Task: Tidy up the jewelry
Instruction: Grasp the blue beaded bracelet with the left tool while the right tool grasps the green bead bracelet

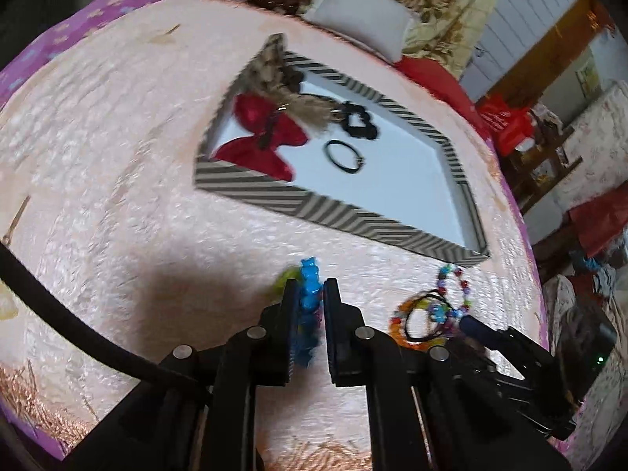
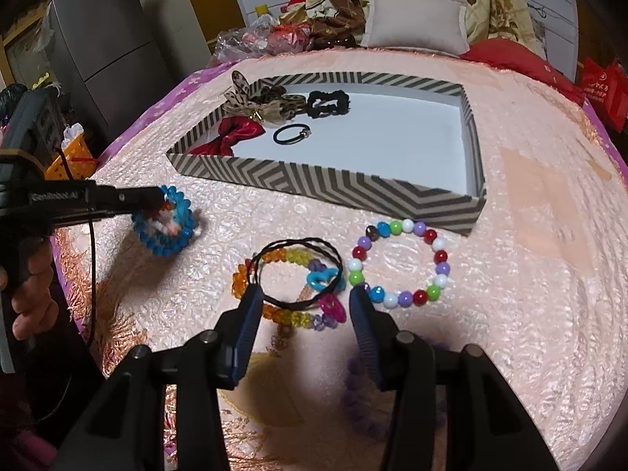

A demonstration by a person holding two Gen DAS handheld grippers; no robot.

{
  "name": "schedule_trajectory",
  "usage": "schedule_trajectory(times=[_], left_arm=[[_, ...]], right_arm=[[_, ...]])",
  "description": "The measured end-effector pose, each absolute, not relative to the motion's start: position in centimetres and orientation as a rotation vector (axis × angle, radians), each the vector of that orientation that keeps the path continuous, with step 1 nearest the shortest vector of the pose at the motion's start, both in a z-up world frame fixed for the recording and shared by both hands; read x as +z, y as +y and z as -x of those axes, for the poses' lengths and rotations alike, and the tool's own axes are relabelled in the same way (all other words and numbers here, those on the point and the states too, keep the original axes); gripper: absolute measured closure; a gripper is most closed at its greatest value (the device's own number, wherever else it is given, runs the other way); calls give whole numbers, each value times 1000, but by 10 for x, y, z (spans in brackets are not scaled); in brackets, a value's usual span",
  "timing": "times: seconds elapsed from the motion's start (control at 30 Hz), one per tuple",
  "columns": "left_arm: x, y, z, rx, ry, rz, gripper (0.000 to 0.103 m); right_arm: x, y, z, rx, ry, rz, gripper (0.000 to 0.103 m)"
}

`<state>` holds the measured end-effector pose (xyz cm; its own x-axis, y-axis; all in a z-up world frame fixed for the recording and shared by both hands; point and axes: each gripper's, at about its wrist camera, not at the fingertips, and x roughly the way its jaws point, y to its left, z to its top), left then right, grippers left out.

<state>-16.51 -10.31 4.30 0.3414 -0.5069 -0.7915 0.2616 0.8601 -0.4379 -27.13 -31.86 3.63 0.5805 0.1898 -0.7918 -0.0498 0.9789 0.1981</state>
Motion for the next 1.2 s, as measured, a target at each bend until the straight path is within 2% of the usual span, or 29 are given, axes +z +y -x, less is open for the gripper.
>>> schedule_trajectory(times=[0.2, 0.57, 0.67, 0.83, 1.0, 1.07, 1.2], left_arm=[[46, -79, 159, -443, 1095, 309, 97], [27, -73, 164, -407, 1150, 185, 93], [25, -65, 162, -412, 1156, 213, 91], [24, -60, 159, -428, 1157, 240, 88], [23, -65, 158, -444, 1155, 249, 87], [22, -69, 158, -458, 1153, 258, 81], [23, -80, 161, -503, 1149, 277, 76]], right_arm=[[44, -308, 269, 181, 927, -168, 55], [38, -234, 217, 403, 949, -92, 56], [24, -225, 198, 451, 982, -102, 60], [13, -232, 192, 510, 993, -181, 85], [36, -250, 209, 491, 913, -243, 85], [49, -261, 215, 493, 881, -278, 85], [63, -278, 218, 468, 843, -320, 85]])
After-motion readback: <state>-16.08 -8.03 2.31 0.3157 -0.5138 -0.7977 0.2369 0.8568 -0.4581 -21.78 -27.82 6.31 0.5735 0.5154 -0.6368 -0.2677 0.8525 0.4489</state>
